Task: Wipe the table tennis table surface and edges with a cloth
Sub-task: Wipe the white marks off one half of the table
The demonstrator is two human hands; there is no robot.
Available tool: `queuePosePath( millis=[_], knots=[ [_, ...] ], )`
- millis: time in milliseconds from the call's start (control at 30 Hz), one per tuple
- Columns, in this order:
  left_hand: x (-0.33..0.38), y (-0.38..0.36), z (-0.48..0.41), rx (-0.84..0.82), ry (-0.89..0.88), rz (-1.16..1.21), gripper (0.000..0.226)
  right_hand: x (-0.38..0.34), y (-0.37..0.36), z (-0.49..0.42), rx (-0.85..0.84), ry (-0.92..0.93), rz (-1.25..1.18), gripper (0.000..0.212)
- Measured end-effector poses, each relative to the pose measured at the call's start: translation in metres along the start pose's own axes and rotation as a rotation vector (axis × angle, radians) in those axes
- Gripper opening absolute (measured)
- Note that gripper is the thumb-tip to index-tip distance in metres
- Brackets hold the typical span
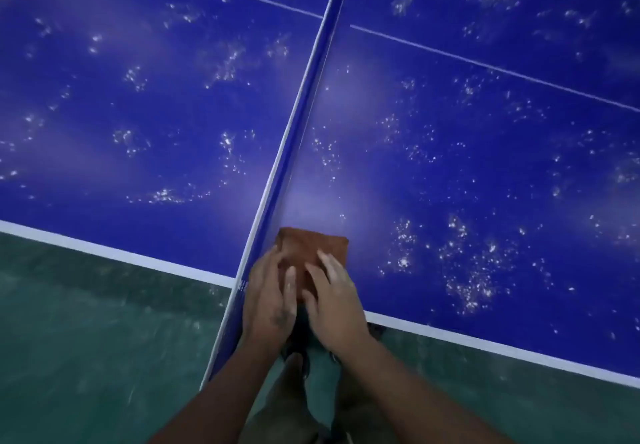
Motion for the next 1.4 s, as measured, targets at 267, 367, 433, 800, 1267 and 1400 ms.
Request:
queuePosePath(
  millis=[267, 367, 433, 800, 1267, 1400],
  knots=[
    [0.004, -0.029, -0.027, -0.08, -0.028, -0.063, 0.053, 0.019, -0.048, -0.04, -0.056, 0.138, 0.262, 0.074],
    [0.008, -0.041, -0.036, -0.087, -0.068, -0.096, 0.053, 0.054, -0.036, -0.017, 0.006, 0.105, 0.277, 0.065],
    [0.012, -0.047, -0.043, -0.056, -0.093, -0.134, 0.055, 0.085, -0.022, 0.008, 0.019, 0.062, 0.326, 0.066],
    [0.028, -0.077, -0.071, 0.13, -0.208, -0.402, 0.066, 0.124, 0.004, 0.017, 0.061, -0.017, 0.416, 0.065],
    [0.026, -0.082, -0.076, 0.174, -0.21, -0.512, 0.063, 0.194, 0.06, -0.023, 0.101, -0.093, 0.453, 0.063],
    [0.027, -0.082, -0.075, 0.179, -0.206, -0.529, 0.062, 0.16, 0.046, -0.052, 0.07, -0.011, 0.455, 0.063]
  ],
)
Point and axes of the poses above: each hand's wrist, its own z-axis away from the middle knuckle, its own y-axis out of the back of the hand, x = y × z, the point moved 9 cm from there along -z, towards the middle knuckle, and after that the axes turned 13 degrees about y, right-handed, at the moved point
